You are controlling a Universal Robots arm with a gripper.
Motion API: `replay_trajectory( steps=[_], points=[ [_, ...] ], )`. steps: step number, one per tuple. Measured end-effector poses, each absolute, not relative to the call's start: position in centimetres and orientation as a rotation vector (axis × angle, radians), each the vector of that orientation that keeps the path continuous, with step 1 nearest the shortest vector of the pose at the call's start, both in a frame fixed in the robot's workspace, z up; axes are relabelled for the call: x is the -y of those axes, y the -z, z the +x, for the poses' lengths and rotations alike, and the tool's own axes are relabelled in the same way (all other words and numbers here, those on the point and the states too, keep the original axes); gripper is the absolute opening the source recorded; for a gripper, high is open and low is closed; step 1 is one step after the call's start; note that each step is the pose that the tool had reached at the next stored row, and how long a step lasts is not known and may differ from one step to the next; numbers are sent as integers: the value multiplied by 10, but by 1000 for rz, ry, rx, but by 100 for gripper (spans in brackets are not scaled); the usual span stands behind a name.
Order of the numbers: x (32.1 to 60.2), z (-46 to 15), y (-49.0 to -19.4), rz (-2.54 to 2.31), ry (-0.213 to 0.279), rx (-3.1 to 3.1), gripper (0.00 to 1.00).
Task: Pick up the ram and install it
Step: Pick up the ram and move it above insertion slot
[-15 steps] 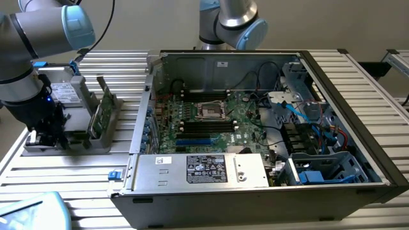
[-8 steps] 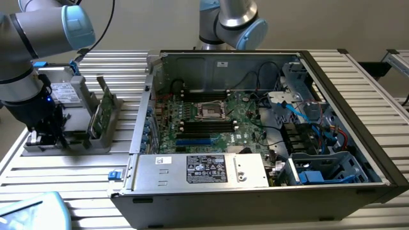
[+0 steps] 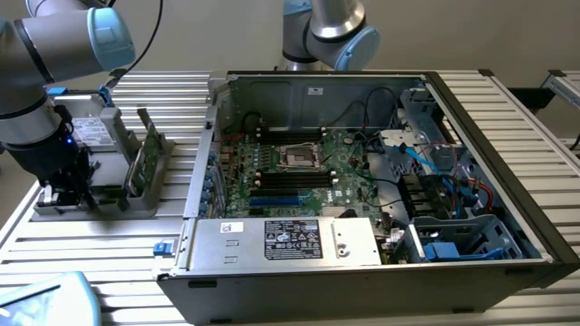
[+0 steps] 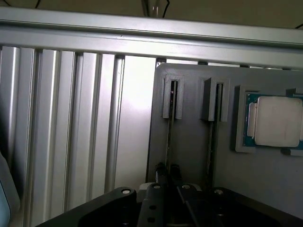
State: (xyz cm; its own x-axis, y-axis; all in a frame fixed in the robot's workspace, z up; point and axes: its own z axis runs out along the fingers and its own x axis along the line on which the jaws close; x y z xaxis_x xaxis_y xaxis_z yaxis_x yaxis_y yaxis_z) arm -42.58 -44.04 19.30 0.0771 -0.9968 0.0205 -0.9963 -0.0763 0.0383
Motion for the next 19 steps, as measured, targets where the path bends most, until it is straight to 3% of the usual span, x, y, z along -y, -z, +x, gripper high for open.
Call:
replay_trajectory(
  steps=[7,19],
  points=[
    [441,-424,-195,2277,23,2109,14],
    [444,-418,-214,2305,77,2132,14]
  ],
)
